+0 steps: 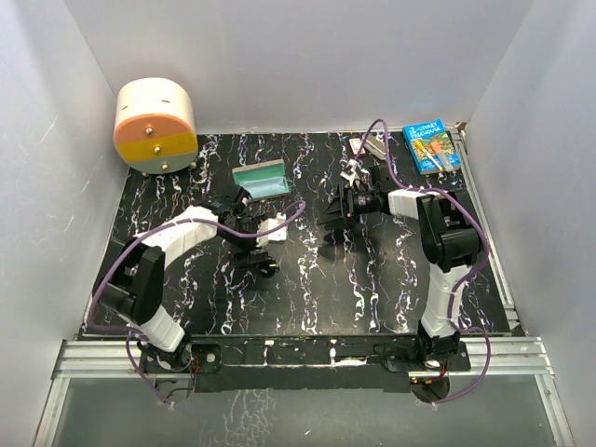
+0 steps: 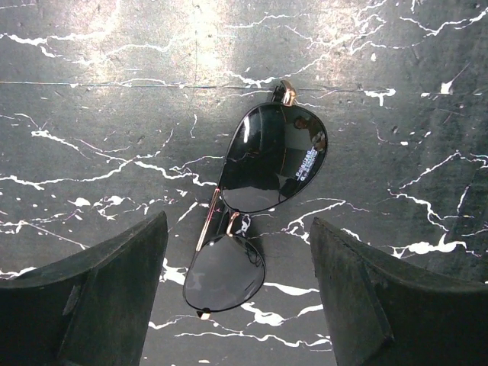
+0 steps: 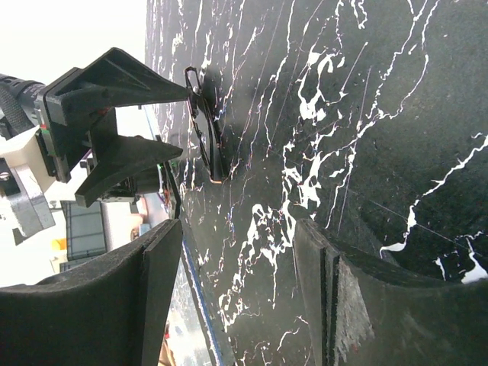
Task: Organize the sunglasses
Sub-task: Pick up the sunglasses from the center of the board.
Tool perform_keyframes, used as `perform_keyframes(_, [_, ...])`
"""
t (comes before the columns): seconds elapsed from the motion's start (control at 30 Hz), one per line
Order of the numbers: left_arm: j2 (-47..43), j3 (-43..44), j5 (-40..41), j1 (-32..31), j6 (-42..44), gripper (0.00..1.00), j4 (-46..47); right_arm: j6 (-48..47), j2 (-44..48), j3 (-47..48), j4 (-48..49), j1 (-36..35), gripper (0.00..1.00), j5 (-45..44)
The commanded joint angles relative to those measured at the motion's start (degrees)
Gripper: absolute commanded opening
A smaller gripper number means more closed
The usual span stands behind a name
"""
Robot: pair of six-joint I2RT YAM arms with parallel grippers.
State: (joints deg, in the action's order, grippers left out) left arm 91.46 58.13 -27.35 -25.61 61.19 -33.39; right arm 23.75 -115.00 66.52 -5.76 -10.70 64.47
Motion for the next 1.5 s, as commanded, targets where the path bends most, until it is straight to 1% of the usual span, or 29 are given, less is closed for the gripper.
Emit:
perform_keyframes(0.0, [1.6, 1.0, -1.2, 0.1, 1.4, 0.73, 0.5, -0.9, -0.8, -0.3, 3.6, 0.5, 0.65, 1.6])
perform_keyframes(0.23, [4.8, 2.9, -1.2, 0.9, 1.1, 0.71, 0.1, -0.9, -1.1, -0.3, 3.6, 0.7, 0.64, 1.8])
perform_keyframes(0.43, [5.8, 3.4, -1.1, 1.2, 1.7, 0.7, -0.2, -0.8, -1.3, -0.3, 3.9, 0.7, 0.63, 1.9])
perform_keyframes(0.67, [7.0, 3.6, -0.2, 1.2, 2.5, 0.65, -1.2, -0.6, -1.8, -0.2, 4.0, 0.8, 0.61, 2.0])
perform_keyframes(0.9, [7.5, 3.2, -0.2, 1.2, 2.0, 0.62, -0.2, -0.5, -2.1, -0.2, 4.0, 0.8, 0.59, 1.9])
perform_keyframes(1.0, [7.9, 3.2, 0.1, 1.2, 2.0, 0.57, 0.0, -0.5, -2.1, -0.2, 4.0, 0.9, 0.57, 1.8])
perform_keyframes(1.17, [8.1, 2.9, 0.8, 1.2, 1.2, 0.43, 1.2, -0.5, -2.6, -0.2, 4.0, 0.9, 0.5, 1.9])
perform_keyframes(1.2, [8.2, 2.8, 0.9, 1.1, 0.9, 0.42, 1.5, -0.5, -2.6, -0.2, 4.0, 1.0, 0.46, 1.9])
perform_keyframes(1.33, [8.2, 2.5, 1.5, 1.1, -0.3, 0.39, 2.9, -0.5, -2.6, -0.2, 3.9, 1.0, 0.41, 2.1])
perform_keyframes(1.47, [8.4, 2.7, 2.3, 1.1, -0.8, 0.31, 3.3, -0.5, -2.8, 0.0, 3.9, 1.0, 0.38, 2.1])
